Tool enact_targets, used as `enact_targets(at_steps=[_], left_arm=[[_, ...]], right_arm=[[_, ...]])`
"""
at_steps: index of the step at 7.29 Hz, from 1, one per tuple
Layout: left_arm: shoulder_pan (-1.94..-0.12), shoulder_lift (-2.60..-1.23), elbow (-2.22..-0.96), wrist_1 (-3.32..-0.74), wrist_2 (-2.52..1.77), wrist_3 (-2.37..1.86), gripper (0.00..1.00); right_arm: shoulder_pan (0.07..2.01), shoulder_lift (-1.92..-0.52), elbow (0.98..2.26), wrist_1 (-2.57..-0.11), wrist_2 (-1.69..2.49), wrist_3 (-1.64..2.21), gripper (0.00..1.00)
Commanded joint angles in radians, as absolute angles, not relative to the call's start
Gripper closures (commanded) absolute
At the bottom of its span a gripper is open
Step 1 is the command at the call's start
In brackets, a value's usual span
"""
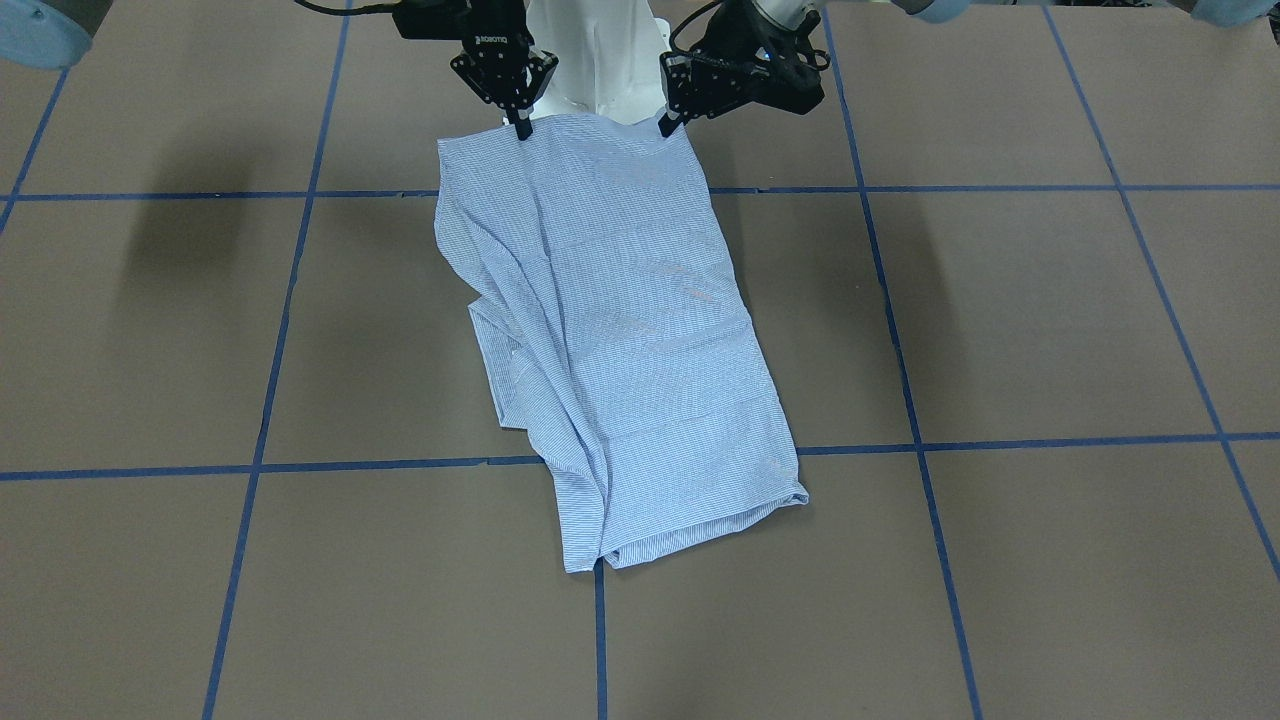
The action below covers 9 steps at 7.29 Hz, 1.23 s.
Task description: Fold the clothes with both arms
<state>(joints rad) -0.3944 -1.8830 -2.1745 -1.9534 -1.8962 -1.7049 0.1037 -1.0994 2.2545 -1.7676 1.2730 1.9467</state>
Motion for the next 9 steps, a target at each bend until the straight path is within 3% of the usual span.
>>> enact_targets(at_steps=[1, 6, 9], left_arm=[[-0.460, -1.888, -2.156, -1.898, -1.904, -1.694, 1.00], [-0.678, -2.077, -1.886, -1.789, -1.902, -1.420, 1.00], [-0.771, -2.123, -1.735, -1.807, -1.905, -1.249, 1.00]], right_arm=[[0.203, -0.986, 2.159, -1.786, 1.290, 1.884, 1.00], [0.441, -0.682, 1.682, -1.713, 1.381, 1.720, 1.00], [0.541, -0.629, 1.469, -1.554, 1.471, 1.610, 1.00]])
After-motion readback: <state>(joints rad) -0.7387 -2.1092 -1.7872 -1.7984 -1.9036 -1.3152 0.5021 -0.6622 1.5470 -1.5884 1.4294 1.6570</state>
